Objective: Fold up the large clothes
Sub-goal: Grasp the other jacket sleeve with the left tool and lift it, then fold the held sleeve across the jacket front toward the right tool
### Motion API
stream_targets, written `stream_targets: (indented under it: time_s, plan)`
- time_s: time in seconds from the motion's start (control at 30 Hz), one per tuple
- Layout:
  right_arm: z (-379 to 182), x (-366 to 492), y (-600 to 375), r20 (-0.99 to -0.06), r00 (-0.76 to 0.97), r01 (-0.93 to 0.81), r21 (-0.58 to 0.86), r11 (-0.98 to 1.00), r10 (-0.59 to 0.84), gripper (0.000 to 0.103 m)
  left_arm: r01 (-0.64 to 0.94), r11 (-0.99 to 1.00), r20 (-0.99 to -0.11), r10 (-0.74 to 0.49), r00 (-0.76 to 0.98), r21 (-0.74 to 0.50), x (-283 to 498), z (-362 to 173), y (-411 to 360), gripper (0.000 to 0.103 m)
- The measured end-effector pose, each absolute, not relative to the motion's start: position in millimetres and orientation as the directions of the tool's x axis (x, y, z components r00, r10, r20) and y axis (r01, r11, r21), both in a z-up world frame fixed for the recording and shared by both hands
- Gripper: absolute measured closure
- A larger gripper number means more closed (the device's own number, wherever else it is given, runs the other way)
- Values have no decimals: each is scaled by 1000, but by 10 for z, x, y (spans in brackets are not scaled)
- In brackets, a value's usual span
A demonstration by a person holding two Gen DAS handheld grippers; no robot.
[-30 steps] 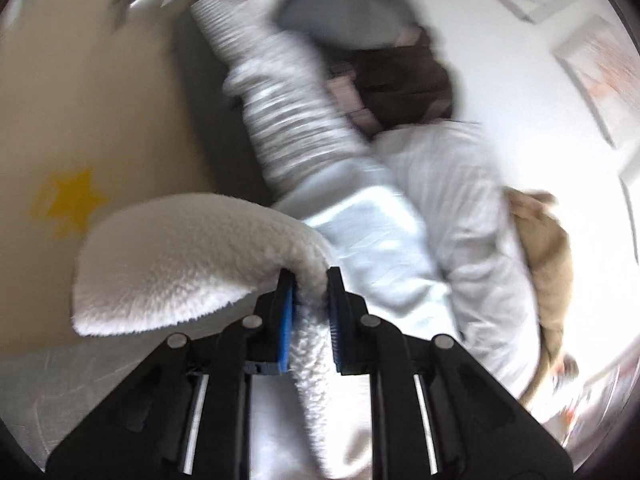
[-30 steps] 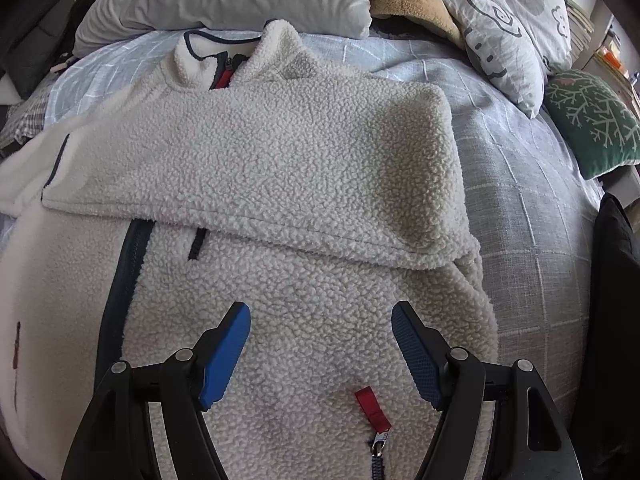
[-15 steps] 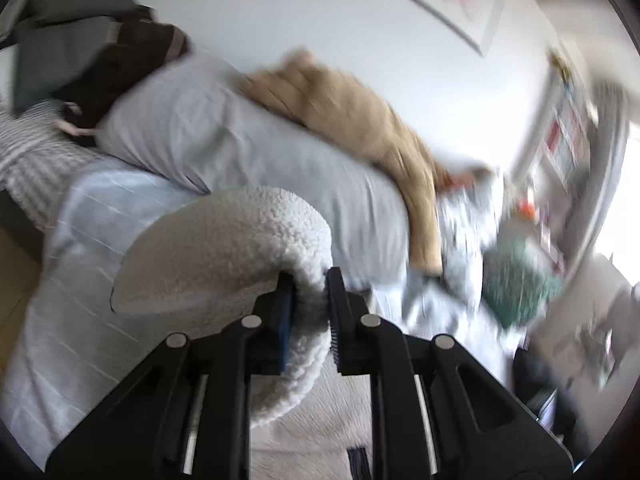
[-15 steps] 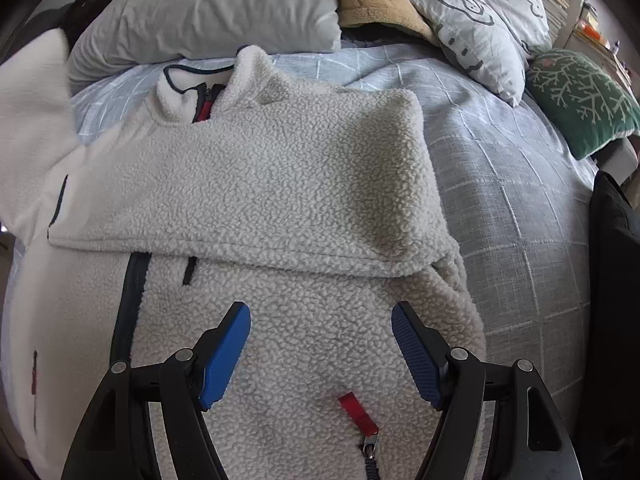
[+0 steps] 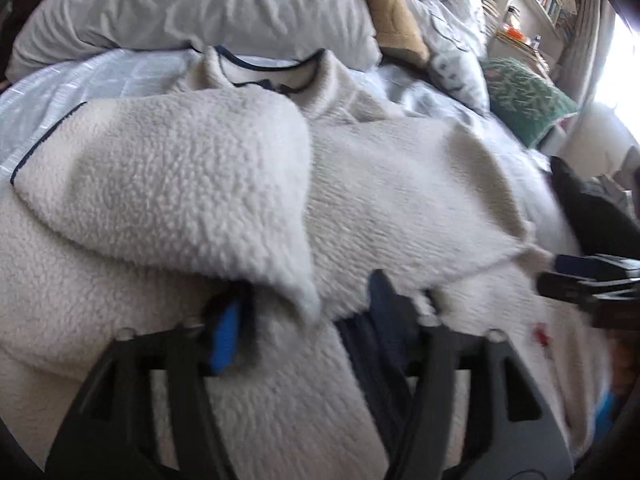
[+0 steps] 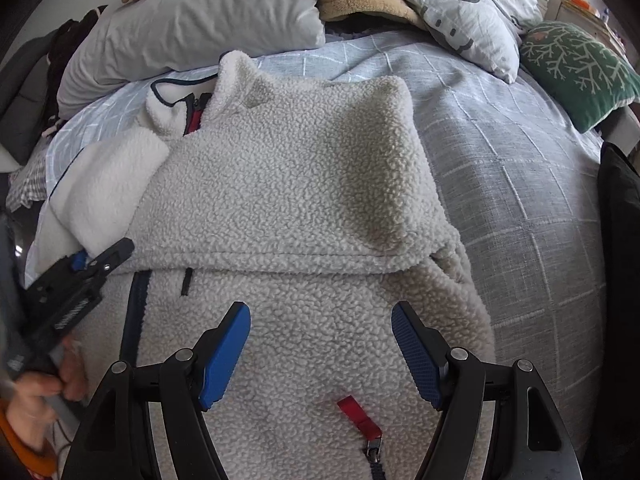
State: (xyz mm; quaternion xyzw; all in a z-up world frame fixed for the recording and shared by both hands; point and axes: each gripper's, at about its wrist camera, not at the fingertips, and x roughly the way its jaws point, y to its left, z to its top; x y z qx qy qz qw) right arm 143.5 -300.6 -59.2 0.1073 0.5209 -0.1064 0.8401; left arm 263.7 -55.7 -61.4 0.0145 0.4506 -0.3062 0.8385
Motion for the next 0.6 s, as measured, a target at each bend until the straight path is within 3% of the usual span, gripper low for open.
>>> stream_targets:
  time_s: [0.13, 0.27, 0.47, 0.53, 0.57, 0.6]
  plan:
    - [-591, 1430, -3011, -898, 435, 294, 78, 953, -61, 28, 479, 826, -765, -507, 397, -298, 2689, -424, -269, 31]
    - [-567, 1416, -3008, -895, 442, 292, 85, 953, -56, 28, 297, 853, -755, -519, 400, -429, 3068, -383, 205, 29]
    - [-508, 1397, -3014, -882, 469, 294, 110, 949, -43, 28, 8, 878, -777, -428, 462, -478, 3572, -708, 715, 31]
    - [-512, 1408, -3003, -882, 471, 287, 114, 951, -37, 28, -56, 861, -766, -419, 488, -506, 3662, -757, 756, 41]
    - [-519, 1417, -2999, -882, 470, 286, 113, 952, -37, 28, -67, 862, -762, -404, 506, -502, 3705, -741, 729, 75]
    - [-525, 1428, -2997, -882, 470, 286, 111, 952, -38, 28, -65, 873, -764, -385, 518, -484, 3743, -716, 689, 90]
